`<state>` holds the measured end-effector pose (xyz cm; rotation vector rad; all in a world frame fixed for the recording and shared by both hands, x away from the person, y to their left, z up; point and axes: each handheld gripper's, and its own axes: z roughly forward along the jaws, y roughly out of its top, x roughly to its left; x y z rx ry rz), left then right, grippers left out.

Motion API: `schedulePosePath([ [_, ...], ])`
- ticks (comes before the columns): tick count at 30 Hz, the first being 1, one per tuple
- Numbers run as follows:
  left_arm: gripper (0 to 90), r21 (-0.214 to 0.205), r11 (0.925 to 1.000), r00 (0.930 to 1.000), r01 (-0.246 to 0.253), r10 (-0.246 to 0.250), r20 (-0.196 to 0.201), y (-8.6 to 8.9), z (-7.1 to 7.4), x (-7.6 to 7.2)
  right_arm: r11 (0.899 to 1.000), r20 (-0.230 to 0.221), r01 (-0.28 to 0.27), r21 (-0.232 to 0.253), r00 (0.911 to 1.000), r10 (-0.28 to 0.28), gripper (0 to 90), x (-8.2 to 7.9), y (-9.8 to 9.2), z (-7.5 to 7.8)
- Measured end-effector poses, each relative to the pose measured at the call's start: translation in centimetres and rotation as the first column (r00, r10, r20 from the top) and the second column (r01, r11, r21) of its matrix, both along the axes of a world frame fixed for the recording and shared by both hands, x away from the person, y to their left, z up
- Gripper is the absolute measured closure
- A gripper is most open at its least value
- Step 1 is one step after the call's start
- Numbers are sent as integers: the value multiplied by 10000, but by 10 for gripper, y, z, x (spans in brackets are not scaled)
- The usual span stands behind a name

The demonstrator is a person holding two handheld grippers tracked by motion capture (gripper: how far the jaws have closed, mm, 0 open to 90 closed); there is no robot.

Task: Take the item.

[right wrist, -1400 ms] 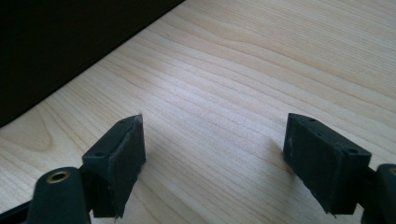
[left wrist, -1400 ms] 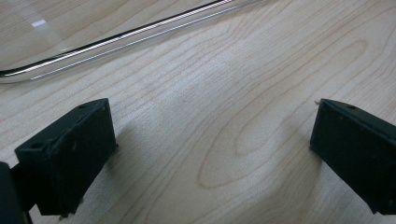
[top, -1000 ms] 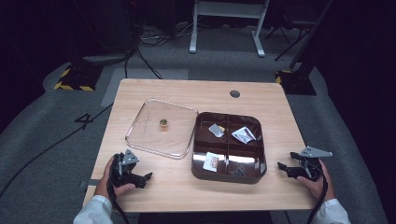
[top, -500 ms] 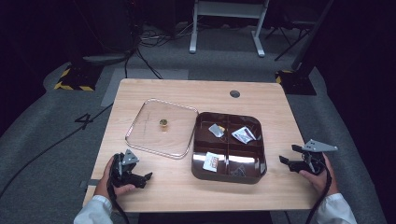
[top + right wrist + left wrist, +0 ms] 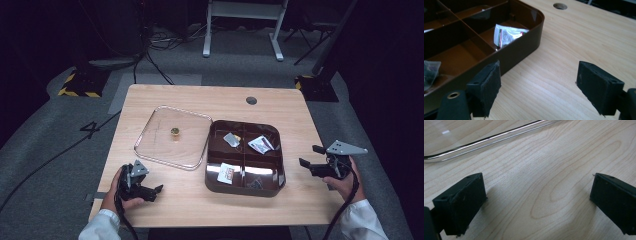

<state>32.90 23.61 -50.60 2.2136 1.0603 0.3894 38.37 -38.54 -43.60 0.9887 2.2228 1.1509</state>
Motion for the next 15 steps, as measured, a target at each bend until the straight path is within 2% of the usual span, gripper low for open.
schedulePosePath([
  [4, 4, -5, 10000, 10000, -7, 7, -15, 0, 0, 0, 9998, 25, -161, 84, 9999, 161, 203, 2, 3, 5],
  [15, 4, -3, 10000, 10000, -1, 1, -1, 0, 0, 0, 9968, 59, -735, -304, 9973, 737, 222, 13, 24, 18],
])
